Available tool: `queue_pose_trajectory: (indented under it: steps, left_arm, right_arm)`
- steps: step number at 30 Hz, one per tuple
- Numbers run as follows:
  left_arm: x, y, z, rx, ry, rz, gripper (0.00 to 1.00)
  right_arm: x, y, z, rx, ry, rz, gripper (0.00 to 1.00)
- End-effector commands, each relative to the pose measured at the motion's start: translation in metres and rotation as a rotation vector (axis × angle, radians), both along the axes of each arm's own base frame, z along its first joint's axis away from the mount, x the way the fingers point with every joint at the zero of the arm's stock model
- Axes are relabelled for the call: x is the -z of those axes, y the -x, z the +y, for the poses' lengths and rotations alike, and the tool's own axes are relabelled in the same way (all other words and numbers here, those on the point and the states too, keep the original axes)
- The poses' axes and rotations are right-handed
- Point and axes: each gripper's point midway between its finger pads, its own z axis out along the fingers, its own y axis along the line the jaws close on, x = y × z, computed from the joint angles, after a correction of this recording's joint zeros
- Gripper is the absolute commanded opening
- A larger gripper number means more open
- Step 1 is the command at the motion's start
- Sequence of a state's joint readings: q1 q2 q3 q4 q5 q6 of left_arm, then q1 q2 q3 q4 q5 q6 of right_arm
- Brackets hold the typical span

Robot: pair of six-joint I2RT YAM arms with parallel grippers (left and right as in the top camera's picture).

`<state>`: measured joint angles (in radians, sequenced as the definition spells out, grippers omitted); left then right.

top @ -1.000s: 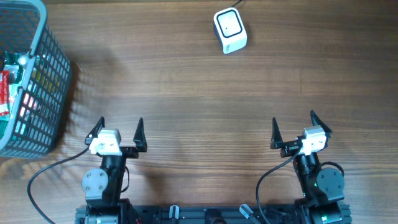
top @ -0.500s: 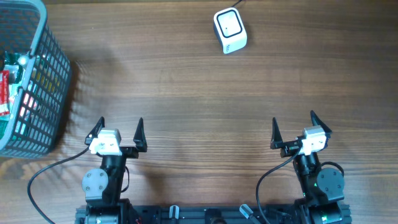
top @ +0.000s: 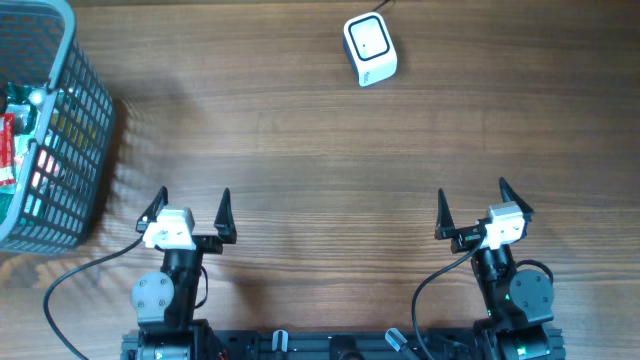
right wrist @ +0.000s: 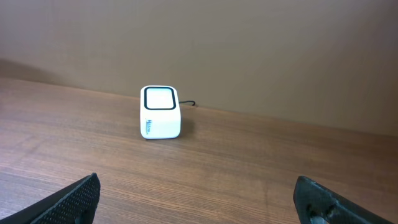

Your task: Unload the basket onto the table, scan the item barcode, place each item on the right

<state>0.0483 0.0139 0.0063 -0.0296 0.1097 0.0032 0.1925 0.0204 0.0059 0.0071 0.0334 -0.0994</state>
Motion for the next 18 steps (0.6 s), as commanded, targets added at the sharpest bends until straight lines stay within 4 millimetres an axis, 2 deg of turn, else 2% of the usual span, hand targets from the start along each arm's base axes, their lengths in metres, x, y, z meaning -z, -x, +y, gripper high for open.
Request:
queue_pose_trajectory:
  steps: [1,3,6,8,11,15,18]
  left_arm:
    - [-0.004,0.000,0.001,-0.004,-0.017,-0.020,1.00]
    - [0.003,0.001,0.001,-0.004,-0.016,0.012,1.00]
    - [-0.028,0.001,-0.004,0.026,-0.029,-0.117,1.00]
    - [-0.061,0.007,-0.014,0.080,-0.043,-0.255,1.00]
    - [-0.118,0.025,-0.017,0.091,-0.052,-0.439,1.00]
    - [-0.181,0.047,-0.018,0.090,-0.059,-0.499,1.00]
    - [-0.229,0.054,-0.024,0.121,-0.057,-0.433,1.00]
  right_arm:
    - [0.000,0.000,-0.001,0.006,0.006,0.001,1.00]
    - [0.000,0.000,-0.001,0.006,0.005,0.001,1.00]
    - [0.000,0.000,-0.001,0.006,0.005,0.001,1.00]
    - [0.000,0.000,-0.001,0.006,0.006,0.001,1.00]
    - [0.000,0.000,-0.001,0.006,0.006,0.001,1.00]
    - [0.000,0.000,-0.001,0.006,0.006,0.001,1.00]
    - [0.000,0.000,-0.001,0.006,0.005,0.001,1.00]
